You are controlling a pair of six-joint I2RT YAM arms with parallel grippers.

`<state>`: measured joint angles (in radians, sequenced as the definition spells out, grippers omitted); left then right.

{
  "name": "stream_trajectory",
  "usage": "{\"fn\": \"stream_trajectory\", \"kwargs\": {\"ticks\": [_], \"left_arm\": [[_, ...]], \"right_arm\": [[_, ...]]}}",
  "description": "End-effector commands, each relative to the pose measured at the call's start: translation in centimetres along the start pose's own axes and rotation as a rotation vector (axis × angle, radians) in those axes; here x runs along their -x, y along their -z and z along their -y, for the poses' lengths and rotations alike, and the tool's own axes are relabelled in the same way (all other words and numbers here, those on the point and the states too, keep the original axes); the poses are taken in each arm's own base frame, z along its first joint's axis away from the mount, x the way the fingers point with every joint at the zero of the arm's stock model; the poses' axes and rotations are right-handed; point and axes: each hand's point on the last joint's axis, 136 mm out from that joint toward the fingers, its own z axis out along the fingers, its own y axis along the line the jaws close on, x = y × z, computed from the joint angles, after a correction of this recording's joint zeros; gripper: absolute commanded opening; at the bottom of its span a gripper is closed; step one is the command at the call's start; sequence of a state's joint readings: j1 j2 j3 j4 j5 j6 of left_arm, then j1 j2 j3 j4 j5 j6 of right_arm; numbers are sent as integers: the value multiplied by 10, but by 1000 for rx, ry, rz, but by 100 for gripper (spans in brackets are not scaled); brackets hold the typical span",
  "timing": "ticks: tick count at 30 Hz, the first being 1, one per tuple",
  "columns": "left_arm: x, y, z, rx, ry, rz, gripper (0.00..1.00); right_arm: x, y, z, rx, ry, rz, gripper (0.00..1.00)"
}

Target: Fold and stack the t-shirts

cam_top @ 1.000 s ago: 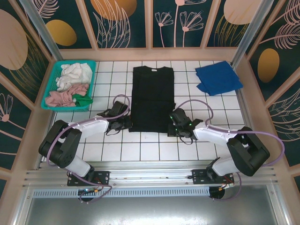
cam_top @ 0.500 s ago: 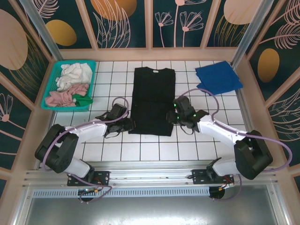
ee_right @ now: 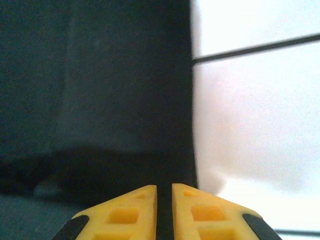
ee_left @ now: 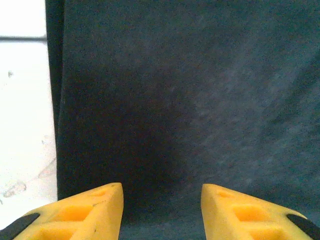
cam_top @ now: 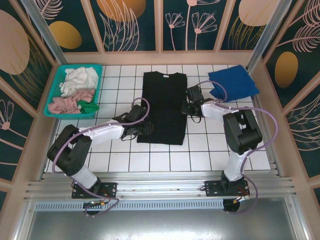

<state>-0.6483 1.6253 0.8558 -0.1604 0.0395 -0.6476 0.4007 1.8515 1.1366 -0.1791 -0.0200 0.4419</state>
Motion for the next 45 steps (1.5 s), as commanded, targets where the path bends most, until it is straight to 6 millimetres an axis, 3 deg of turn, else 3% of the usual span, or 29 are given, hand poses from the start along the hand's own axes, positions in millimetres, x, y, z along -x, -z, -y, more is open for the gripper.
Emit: {"fn": "stream_trajectory", "kwargs": {"ticks": [1, 5, 7, 10, 12, 14, 16, 20, 23, 29, 32, 38, 43, 45], "left_arm": [[-19, -9, -25, 70, 7, -25, 46], [-35, -14, -39, 103, 19, -52, 46], [-37, -12, -41, 108, 21, -58, 46], [-32, -3, -38, 96, 27, -32, 48], [-27, 7, -34, 82, 32, -9, 52], [-21, 18, -29, 60, 41, 23, 55], [-18, 27, -30, 62, 54, 47, 57], [-24, 37, -45, 115, 88, 61, 60], [-35, 31, -49, 102, 101, 45, 61], [-53, 13, -45, 40, 121, -15, 60], [-54, 10, -48, 51, 123, -11, 57], [-46, 4, -32, -22, 120, 1, 51], [-38, 1, -18, -76, 113, 8, 50], [-35, 3, -12, -103, 114, 14, 45]], "right_arm": [[21, -7, 8, -15, 4, 21, 16], [23, -23, 21, -35, 4, -20, 16], [25, -22, 24, -58, 15, -25, 16], [29, 1, 22, -49, 13, 17, 17], [27, 20, 20, -30, -2, 44, 23], [13, 41, 18, -22, -31, 69, 35], [-11, 55, 13, 5, -55, 69, 46], [-81, 75, -1, 35, -81, 28, 53], [-131, 82, -6, 58, -118, -30, 56], [-178, 82, -17, 133, -150, -103, 59], [-184, 72, -16, 118, -145, -120, 58], [-179, 62, -38, 181, -128, -125, 54], [-172, 61, -51, 207, -108, -117, 51], [-169, 63, -55, 200, -97, -113, 50]]}}
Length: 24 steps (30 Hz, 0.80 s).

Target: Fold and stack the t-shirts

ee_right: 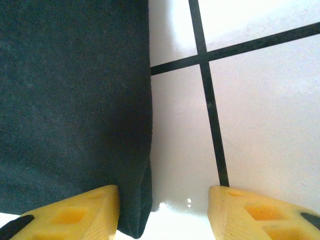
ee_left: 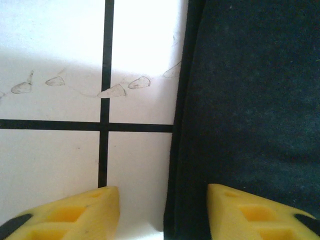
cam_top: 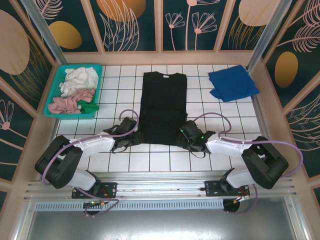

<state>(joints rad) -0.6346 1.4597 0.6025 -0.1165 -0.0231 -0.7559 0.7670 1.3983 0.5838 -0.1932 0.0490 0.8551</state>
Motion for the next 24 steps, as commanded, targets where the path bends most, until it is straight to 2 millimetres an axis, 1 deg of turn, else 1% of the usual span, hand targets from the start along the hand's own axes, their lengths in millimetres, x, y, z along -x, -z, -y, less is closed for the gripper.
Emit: {"fn": "stream_trajectory", "kwargs": {"ticks": [1, 2, 3, 5, 7, 12, 13, 17, 21, 22, 23, 24], "left_arm": [[8, -5, 44, -195, -4, -1, 42], [9, -3, 46, -200, -4, 3, 38], [10, -2, 47, -201, -3, 6, 37], [12, 0, 50, -211, -3, 5, 41], [12, 0, 52, -220, -2, 0, 46], [3, -6, 40, -165, -5, -27, 44], [2, -6, 38, -163, -3, -29, 41], [-4, -4, 34, -159, 7, -42, 25], [-7, -1, 29, -147, 9, -43, 8], [-8, 0, 29, -153, 10, -44, 4], [-8, 2, 30, -160, 10, -46, 0], [-8, 4, 31, -164, 12, -45, 0]], "right_arm": [[16, -3, -54, 174, 17, 41, 50], [18, -1, -54, 160, 19, 47, 51], [18, -1, -53, 145, 23, 39, 50], [24, 1, -50, 108, 25, 61, 51], [25, 2, -53, 118, 28, 64, 51], [23, -3, -57, 134, 27, 48, 50], [22, -5, -57, 135, 22, 44, 51], [16, -14, -50, 112, 10, 25, 50], [11, -12, -39, 73, 2, 20, 49], [10, -11, -37, 76, 2, 21, 46], [9, -10, -38, 86, 1, 19, 37], [8, -8, -38, 91, 2, 18, 30]]}}
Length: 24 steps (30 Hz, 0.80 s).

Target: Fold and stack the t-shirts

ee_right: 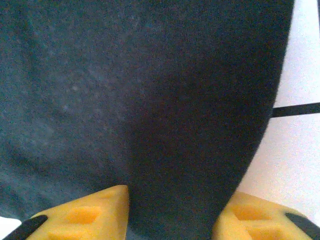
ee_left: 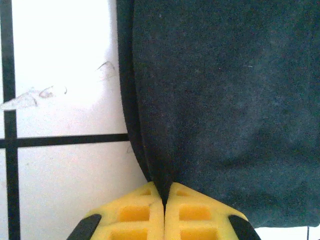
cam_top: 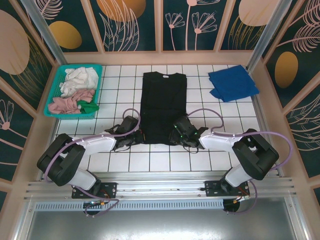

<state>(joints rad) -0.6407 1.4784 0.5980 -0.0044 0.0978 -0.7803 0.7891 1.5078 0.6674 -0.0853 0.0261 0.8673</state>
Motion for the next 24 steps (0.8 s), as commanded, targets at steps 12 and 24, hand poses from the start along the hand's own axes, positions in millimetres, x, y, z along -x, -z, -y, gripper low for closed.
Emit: {"fn": "stream_trajectory", "kwargs": {"ticks": [12, 24], "left_arm": [[24, 98, 65, -240, -21, 120, 0], [146, 133, 94, -102, -9, 377, 0]], "right_arm": [[23, 95, -44, 153, 71, 88, 0], [131, 118, -92, 298, 102, 140, 0]]}}
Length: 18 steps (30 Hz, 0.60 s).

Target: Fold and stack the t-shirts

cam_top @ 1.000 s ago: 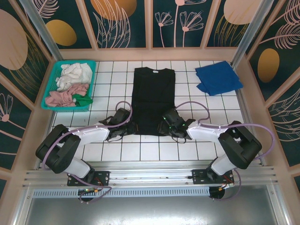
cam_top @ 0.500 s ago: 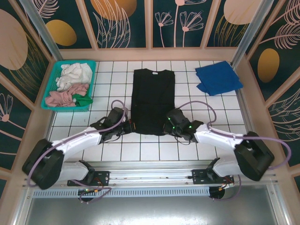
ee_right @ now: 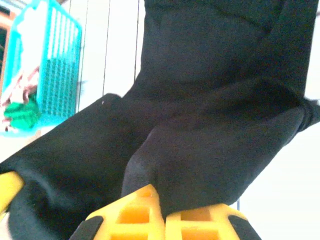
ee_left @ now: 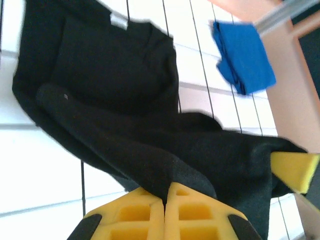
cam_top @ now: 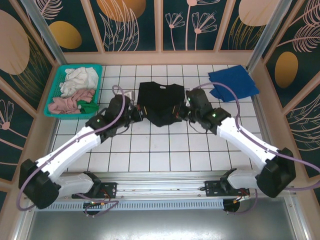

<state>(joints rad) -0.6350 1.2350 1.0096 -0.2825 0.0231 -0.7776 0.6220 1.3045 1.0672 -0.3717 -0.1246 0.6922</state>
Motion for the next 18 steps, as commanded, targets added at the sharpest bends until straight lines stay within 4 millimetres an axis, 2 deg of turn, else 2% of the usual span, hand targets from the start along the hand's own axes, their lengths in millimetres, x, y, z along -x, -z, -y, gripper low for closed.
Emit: {"fn": "stream_trajectory", "kwargs": {"ticks": [1, 3, 8, 10, 18], "left_arm": [[40, -21, -22, 109, -9, 65, 0], [58, -39, -27, 129, 4, 69, 0], [90, -89, -35, 167, -5, 50, 0], [97, -115, -49, 204, 5, 24, 0], [131, -180, -87, 259, 50, -11, 0]], "right_arm": [[21, -25, 4, 40, 27, -50, 0], [43, -42, 17, 50, -11, -52, 0], [77, -84, 33, 96, -61, -106, 0], [90, -98, 42, 105, -93, -114, 0], [123, -144, 83, 55, -152, -148, 0]]}}
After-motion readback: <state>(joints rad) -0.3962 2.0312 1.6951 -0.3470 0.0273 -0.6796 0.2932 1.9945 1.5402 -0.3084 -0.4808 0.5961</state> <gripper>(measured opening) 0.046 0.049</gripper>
